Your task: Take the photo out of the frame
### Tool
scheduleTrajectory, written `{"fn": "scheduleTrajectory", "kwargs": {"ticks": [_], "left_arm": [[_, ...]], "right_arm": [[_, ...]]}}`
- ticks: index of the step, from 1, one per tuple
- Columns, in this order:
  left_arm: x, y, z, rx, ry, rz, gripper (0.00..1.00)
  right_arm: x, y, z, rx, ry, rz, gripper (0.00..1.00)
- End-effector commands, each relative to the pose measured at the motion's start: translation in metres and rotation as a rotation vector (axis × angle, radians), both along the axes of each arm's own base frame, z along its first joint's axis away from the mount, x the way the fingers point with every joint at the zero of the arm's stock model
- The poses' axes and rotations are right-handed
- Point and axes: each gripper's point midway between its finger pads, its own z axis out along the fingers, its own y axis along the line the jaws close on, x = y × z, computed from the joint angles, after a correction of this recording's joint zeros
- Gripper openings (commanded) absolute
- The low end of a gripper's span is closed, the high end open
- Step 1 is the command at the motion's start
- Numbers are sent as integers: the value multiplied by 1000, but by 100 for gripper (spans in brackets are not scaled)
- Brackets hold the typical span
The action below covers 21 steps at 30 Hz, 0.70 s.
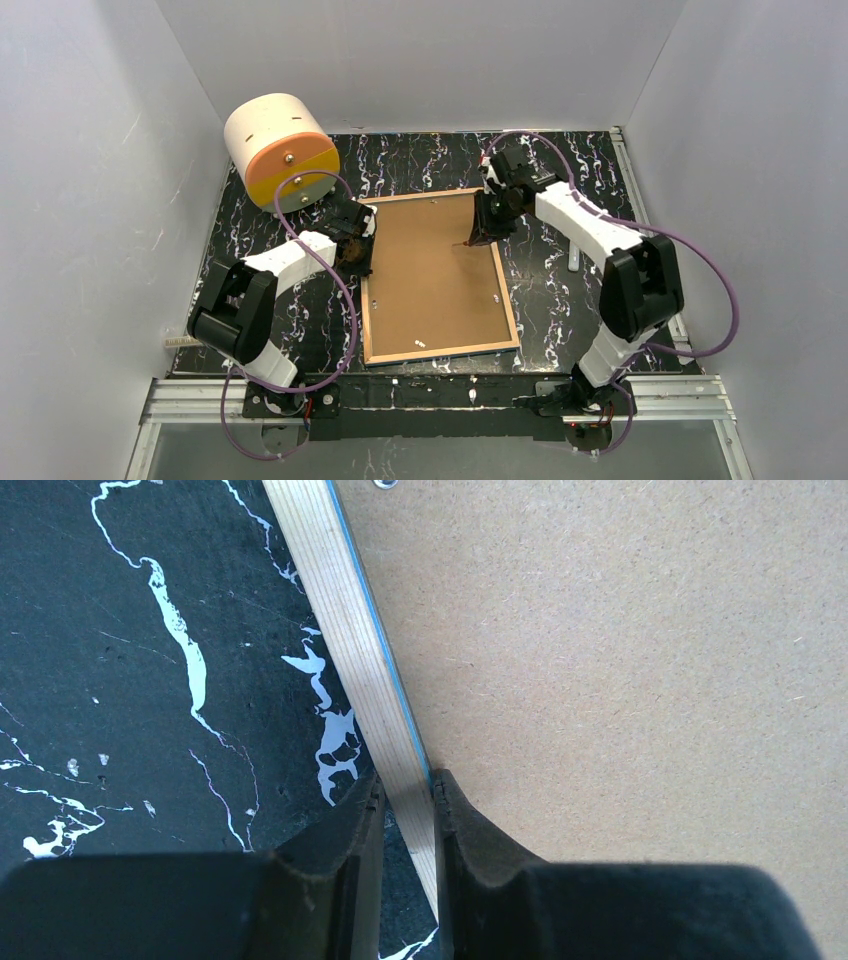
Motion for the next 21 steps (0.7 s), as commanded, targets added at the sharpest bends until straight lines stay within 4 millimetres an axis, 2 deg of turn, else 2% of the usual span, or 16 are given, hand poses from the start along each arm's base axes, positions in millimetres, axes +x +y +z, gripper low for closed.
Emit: {"fn": "scheduleTrajectory", "kwargs": {"ticks": [1, 4, 6, 10, 13, 15, 21], "left_arm": [[-33, 11, -24, 60, 132, -66, 0], [-27, 20, -23, 84, 108, -4, 0], [-20, 26, -24, 30, 125, 59, 0], [-7, 28, -26, -109, 159, 148, 0], [-1, 20, -24, -148, 166, 124, 0], [-4, 13, -25, -184, 182, 98, 0], [-18, 13, -22, -205, 188, 74, 23]], "right_arm": [[-2, -13, 20, -11, -95, -61, 1], [5, -37, 27, -77, -187, -164, 1], [12, -54, 32, -109, -238, -229, 1], [27, -95, 39, -163, -304, -397, 1], [34, -123, 37, -154, -330, -493, 1], [34, -135, 26, -139, -310, -522, 1], [17, -144, -17, -111, -184, -518, 1]]}}
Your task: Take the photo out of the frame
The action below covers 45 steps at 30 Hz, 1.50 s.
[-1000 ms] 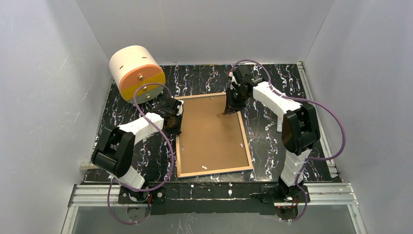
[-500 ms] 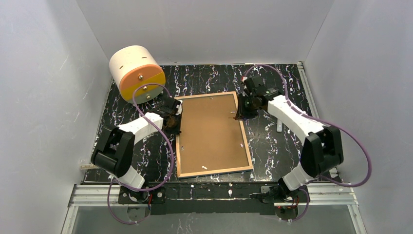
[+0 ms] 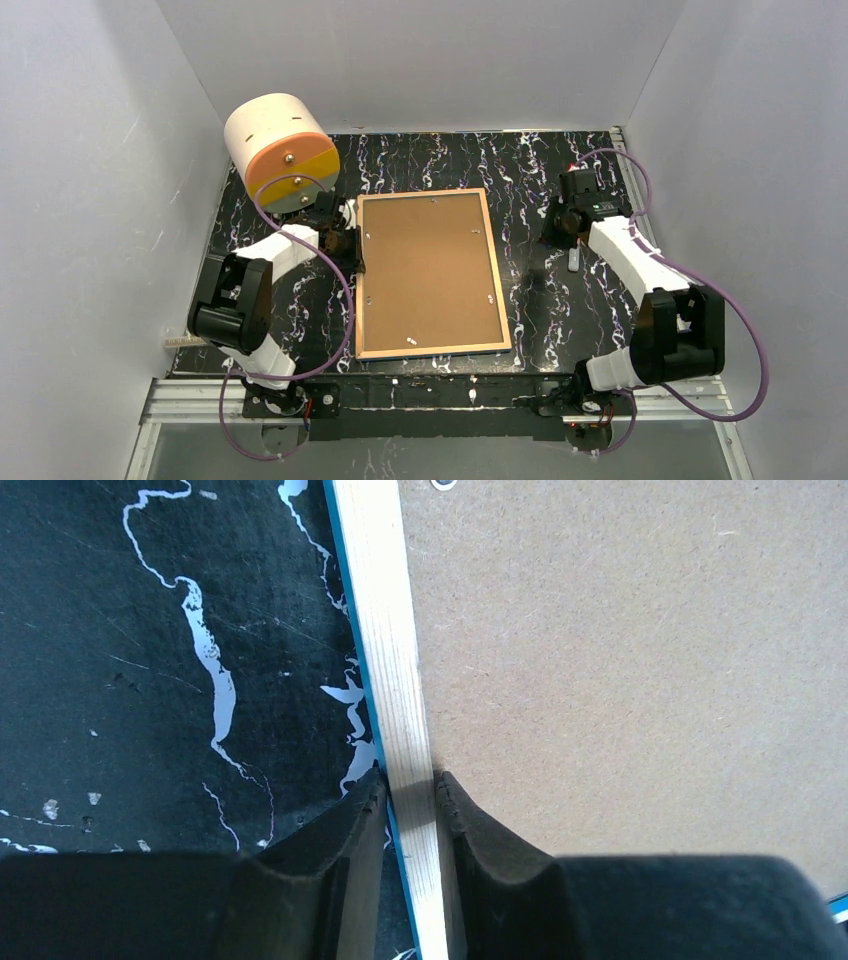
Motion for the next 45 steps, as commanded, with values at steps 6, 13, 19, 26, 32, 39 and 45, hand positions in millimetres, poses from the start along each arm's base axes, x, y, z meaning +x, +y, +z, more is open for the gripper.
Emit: {"fn": "scheduleTrajectory", "kwargs": {"ticks": [6, 13, 19, 26, 32, 39, 45], "left_arm": [[-34, 4, -15, 1, 73, -54, 34], [-34, 14, -14, 54, 65, -42, 37], [-29, 28, -9, 125, 29, -3, 41], [-23, 37, 1, 165, -26, 30, 47], [-18, 43, 9, 190, -72, 55, 50], [-16, 42, 11, 185, -82, 57, 52], [-17, 39, 9, 173, -73, 50, 53]], "right_arm": [[-2, 6, -25, 67, -70, 8, 1], [-24, 11, -60, 75, 93, 56, 1], [-41, 15, -83, 70, 240, 123, 1], [-40, -6, -94, -51, 297, 108, 1], [-40, -19, -103, -130, 340, 101, 1], [-45, -17, -112, -131, 374, 114, 6], [-48, -17, -117, -141, 392, 119, 18]]}}
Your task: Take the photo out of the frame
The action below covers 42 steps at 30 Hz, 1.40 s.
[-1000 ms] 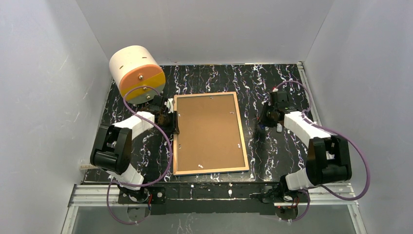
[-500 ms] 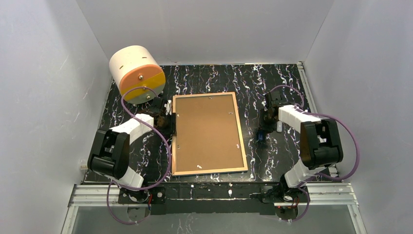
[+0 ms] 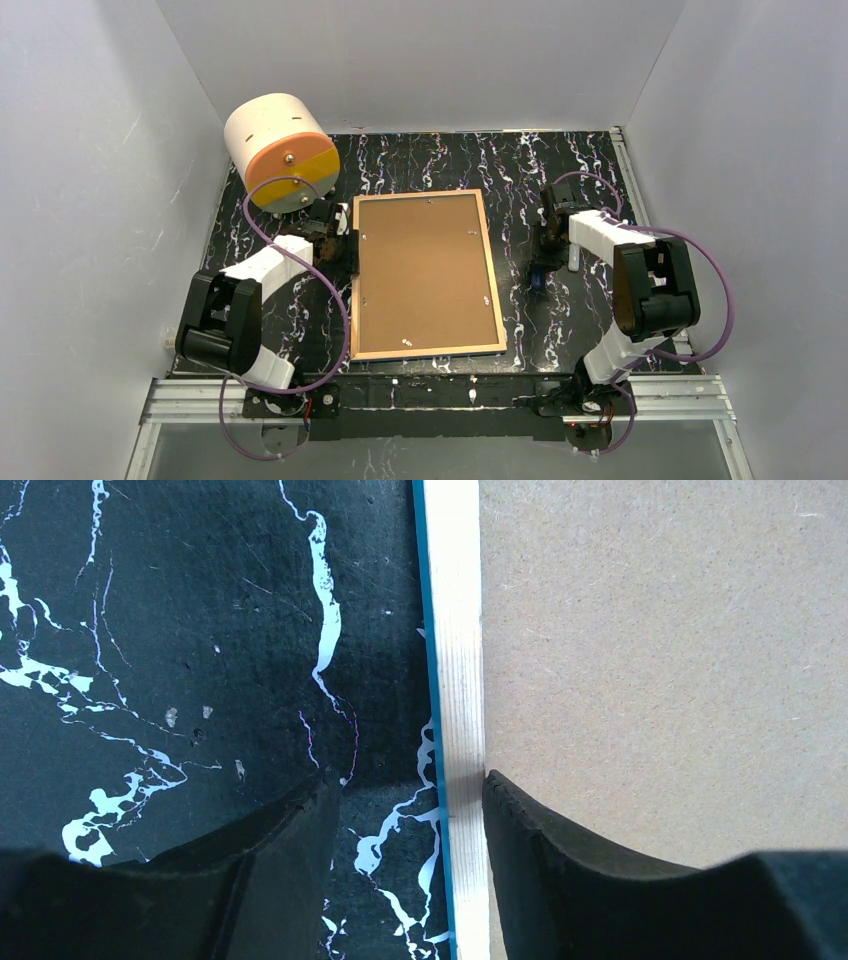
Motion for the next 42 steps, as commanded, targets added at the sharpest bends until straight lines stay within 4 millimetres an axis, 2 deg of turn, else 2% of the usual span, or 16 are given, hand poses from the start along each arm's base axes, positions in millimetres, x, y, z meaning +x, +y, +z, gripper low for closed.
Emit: {"fn": "scheduleTrajectory", "kwargs": {"ticks": [1, 4, 6, 13, 20, 27, 35, 42], "left_arm": [[-6, 5, 2, 19, 4, 1, 53], [-6, 5, 3, 20, -1, 2, 53], [-6, 6, 3, 24, -1, 3, 53], [-5, 7, 2, 29, 2, 2, 53], [-5, 6, 1, 28, 7, 0, 53], [-5, 7, 2, 30, 3, 2, 53], [-4, 7, 5, 26, -10, 2, 53], [1, 9, 19, 20, -85, 29, 54]], "right_arm": [[-17, -11, -19, -70, 88, 14, 20], [-15, -10, -18, -70, 83, 20, 24], [-14, -10, -16, -73, 75, 19, 32], [-9, -7, -10, -56, 48, 23, 34], [-8, -8, -7, -62, 42, 24, 42], [-7, -10, 1, -73, 32, 22, 44], [7, -1, 31, -25, -42, 32, 47], [13, 18, 75, 77, -152, 15, 52]]}}
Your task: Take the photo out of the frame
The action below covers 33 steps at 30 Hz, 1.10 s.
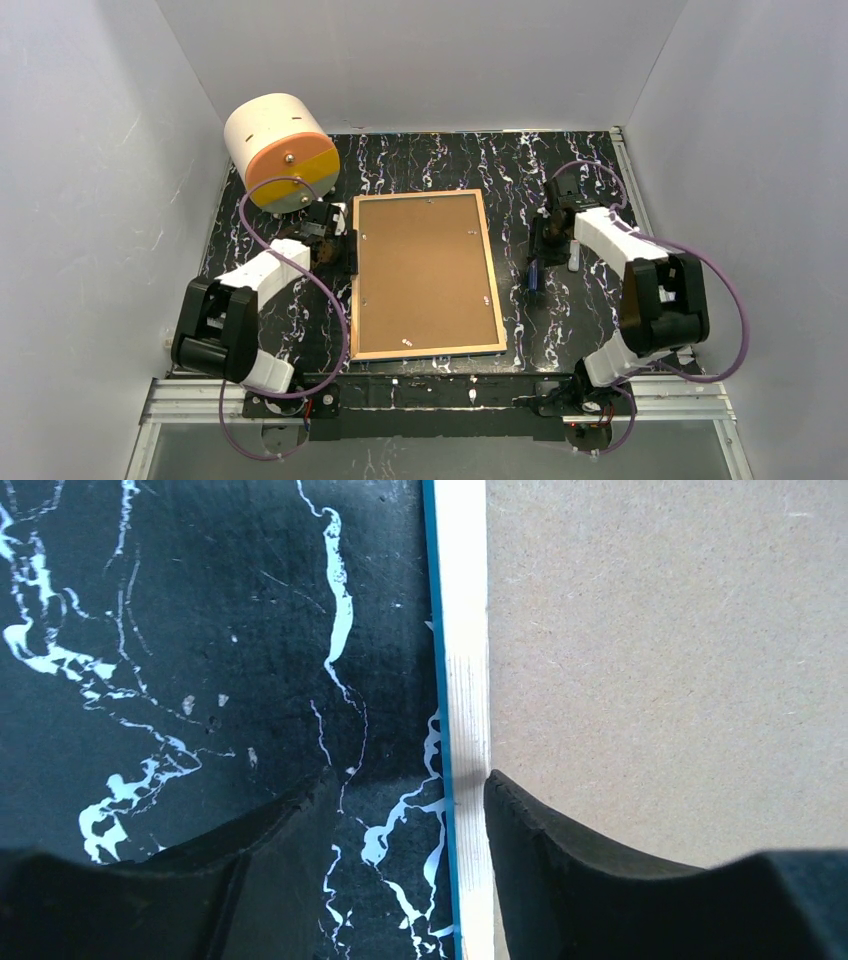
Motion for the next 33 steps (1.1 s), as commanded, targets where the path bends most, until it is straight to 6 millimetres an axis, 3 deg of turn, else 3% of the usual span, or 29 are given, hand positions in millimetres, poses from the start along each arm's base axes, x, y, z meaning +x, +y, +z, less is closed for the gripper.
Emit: {"fn": "scheduleTrajectory", "kwargs": {"ticks": [1, 7, 13, 19, 22, 25, 28, 33], "left_arm": [[4, 9, 17, 23, -73, 30, 56], [10, 20, 31, 60, -149, 91, 65], [11, 29, 38, 84, -184, 147, 77], [7, 50, 51, 133, -213, 232, 98], [-1, 72, 60, 143, -214, 294, 98], [-12, 96, 55, 115, -179, 389, 98], [-16, 100, 49, 70, -152, 449, 98], [-17, 114, 47, 114, -132, 520, 99]], "right_arm": [[15, 19, 54, 100, -142, -16, 53], [-2, 65, 82, 186, -209, 11, 56], [-39, 121, 82, 169, -240, 52, 58], [-69, 178, 88, 123, -302, 138, 62], [-86, 217, 87, 160, -315, 206, 65], [-104, 258, 79, 218, -293, 278, 66], [-120, 297, 70, 225, -270, 355, 67], [-137, 345, 61, 194, -256, 408, 69]]}}
